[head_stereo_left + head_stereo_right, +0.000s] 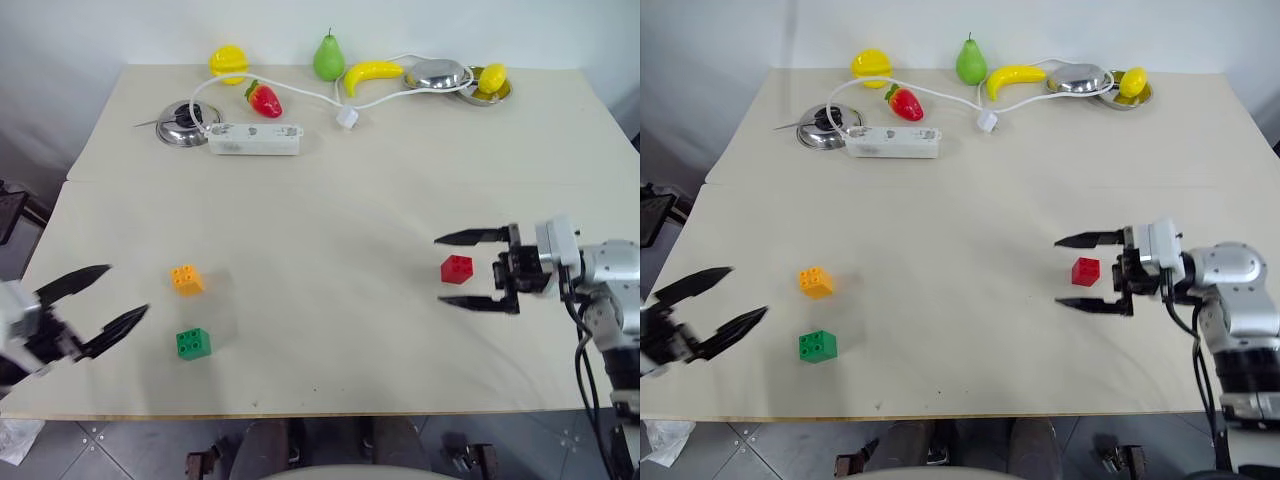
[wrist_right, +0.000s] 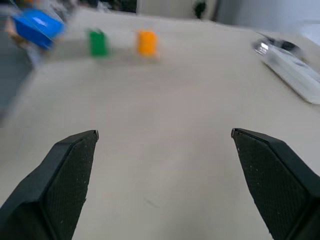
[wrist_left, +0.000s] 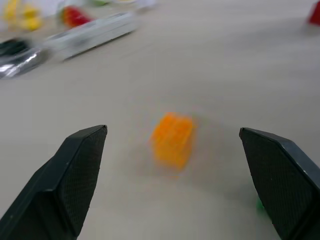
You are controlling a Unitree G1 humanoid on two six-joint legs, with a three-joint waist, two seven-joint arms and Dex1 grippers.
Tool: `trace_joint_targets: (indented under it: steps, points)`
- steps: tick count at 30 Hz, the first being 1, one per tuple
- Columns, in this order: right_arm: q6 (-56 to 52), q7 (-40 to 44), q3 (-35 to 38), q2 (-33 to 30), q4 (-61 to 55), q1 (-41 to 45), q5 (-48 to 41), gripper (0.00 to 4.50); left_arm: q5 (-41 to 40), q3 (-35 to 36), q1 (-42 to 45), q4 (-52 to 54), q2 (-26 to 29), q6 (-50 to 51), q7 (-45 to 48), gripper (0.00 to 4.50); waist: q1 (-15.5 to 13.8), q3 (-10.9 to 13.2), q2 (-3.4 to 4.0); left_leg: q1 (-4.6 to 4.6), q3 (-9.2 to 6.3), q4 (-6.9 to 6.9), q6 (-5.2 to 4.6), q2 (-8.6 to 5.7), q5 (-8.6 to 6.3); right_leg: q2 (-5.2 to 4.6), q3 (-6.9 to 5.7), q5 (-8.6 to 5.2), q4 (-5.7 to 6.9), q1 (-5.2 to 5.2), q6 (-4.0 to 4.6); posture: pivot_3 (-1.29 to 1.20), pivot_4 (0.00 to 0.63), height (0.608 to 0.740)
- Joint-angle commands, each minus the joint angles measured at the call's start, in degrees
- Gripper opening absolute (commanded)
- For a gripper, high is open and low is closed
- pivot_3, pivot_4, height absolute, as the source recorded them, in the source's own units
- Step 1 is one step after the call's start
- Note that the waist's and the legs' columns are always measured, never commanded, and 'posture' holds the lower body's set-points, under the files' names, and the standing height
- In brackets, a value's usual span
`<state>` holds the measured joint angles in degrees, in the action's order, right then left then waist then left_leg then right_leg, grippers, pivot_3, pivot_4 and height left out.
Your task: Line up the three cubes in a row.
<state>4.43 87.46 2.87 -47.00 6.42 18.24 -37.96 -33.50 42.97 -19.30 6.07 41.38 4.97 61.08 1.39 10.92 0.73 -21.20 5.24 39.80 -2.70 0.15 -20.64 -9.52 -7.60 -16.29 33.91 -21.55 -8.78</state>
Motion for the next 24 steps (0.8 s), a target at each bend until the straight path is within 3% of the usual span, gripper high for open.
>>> trace_joint_targets:
  steps: [1, 8, 12, 17, 24]
  points:
    - [-1.9, -0.7, 1.7, 2.0, -8.1, -5.2, -2.9, 4.46, 0.1, 5.9, -5.2, -5.5, -0.3, -2.4, 2.0, 4.5, 0.0, 0.0, 0.0, 0.0, 0.01, 0.0, 0.01, 0.0, -0.04, -0.01, 0.0, 0.0, -0.01, -0.01, 0.0, 0.0, 0.15, 0.74]
    - [-0.5, -2.0, 4.6, 5.1, -9.3, -10.8, -1.6, 4.46, 1.3, 8.5, -10.2, -16.4, 0.0, -7.6, 4.9, 4.5, -0.3, 0.0, -0.05, 0.02, 0.04, 0.01, 0.26, 0.0, -0.33, -0.12, 0.0, -0.03, -0.01, -0.1, 0.05, 0.0, 0.15, 0.74]
    - [0.3, -1.9, 5.6, 6.0, -7.9, -10.8, -1.1, 4.46, -0.1, 5.7, -10.3, -10.2, -1.2, -7.8, 5.6, 4.5, -0.8, 0.0, -0.08, 0.02, 0.06, 0.02, 0.26, 0.0, -0.39, -0.21, 0.03, -0.03, -0.03, -0.11, 0.06, 0.0, 0.15, 0.74]
    - [0.8, -0.8, 7.1, 5.5, -6.7, -11.5, -0.5, 4.46, 2.1, -0.1, -17.4, 4.2, -1.4, -8.9, 10.1, 4.5, -0.9, 0.0, -0.1, 0.01, 0.08, 0.01, 0.19, 0.01, -0.46, -0.24, 0.04, -0.05, -0.06, -0.11, 0.11, 0.0, 0.15, 0.74]
    - [0.8, 0.8, 7.3, 5.1, -4.7, -11.8, 0.5, 4.46, 7.9, -9.4, -10.3, 2.7, -1.5, -12.9, 7.5, 4.5, -1.3, 0.0, -0.01, 0.01, 0.13, 0.04, 0.01, 0.07, -0.4, -0.03, -0.04, -0.11, -0.03, -0.1, 0.21, 0.0, 0.15, 0.74]
